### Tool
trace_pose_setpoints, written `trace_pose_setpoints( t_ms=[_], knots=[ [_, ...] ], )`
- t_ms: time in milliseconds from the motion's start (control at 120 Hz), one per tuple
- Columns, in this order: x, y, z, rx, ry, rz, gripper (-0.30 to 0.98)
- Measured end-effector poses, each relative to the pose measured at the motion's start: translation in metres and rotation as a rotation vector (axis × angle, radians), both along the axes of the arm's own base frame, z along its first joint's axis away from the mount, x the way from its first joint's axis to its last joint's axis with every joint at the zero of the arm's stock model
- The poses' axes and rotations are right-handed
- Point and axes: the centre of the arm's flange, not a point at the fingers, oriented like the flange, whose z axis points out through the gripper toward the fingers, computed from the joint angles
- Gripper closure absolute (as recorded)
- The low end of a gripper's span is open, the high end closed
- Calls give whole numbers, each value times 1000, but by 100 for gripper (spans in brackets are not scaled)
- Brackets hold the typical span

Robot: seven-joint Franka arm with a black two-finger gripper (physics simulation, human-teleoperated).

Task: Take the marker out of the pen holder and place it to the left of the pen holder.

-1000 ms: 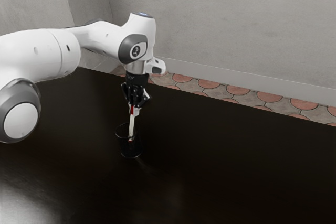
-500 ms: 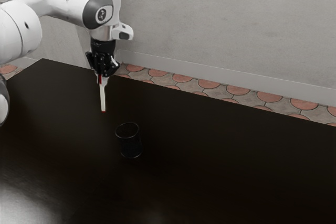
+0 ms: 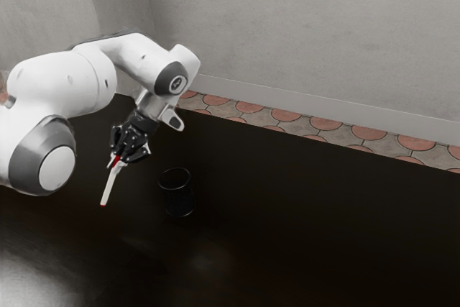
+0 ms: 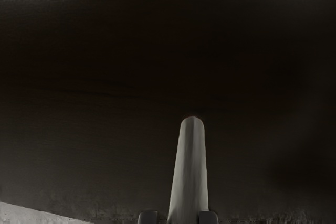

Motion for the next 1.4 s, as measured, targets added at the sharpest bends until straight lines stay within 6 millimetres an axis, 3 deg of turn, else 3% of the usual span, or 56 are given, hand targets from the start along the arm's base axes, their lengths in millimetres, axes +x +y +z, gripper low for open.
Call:
trace_pose_setpoints(
  t_ms=[167, 450, 567, 683, 733, 850, 900, 950, 1000, 1117, 1208, 1317, 1400],
  knots=[
    [-6, -2, -40, 14, 102, 8, 77],
    [-9, -4, -67, 14, 156, 8, 77],
    [-9, -5, -69, 0, 151, 14, 51],
    [-1, 0, -58, -9, 112, 21, 30],
    [7, 13, -42, -20, 63, 41, 24],
    [24, 52, 25, -138, -137, 131, 15],
    [25, 67, 56, -211, -232, 174, 12],
    [22, 69, 103, -265, -341, 182, 10],
    [6, 67, 132, -312, -412, 186, 8],
    [-39, 52, 154, -374, -536, 157, 5],
    [-38, 45, 167, -374, -632, 112, 4],
    [-45, 43, 211, -377, -741, 77, 3],
    [-50, 40, 229, -380, -777, 59, 3]
  ],
)
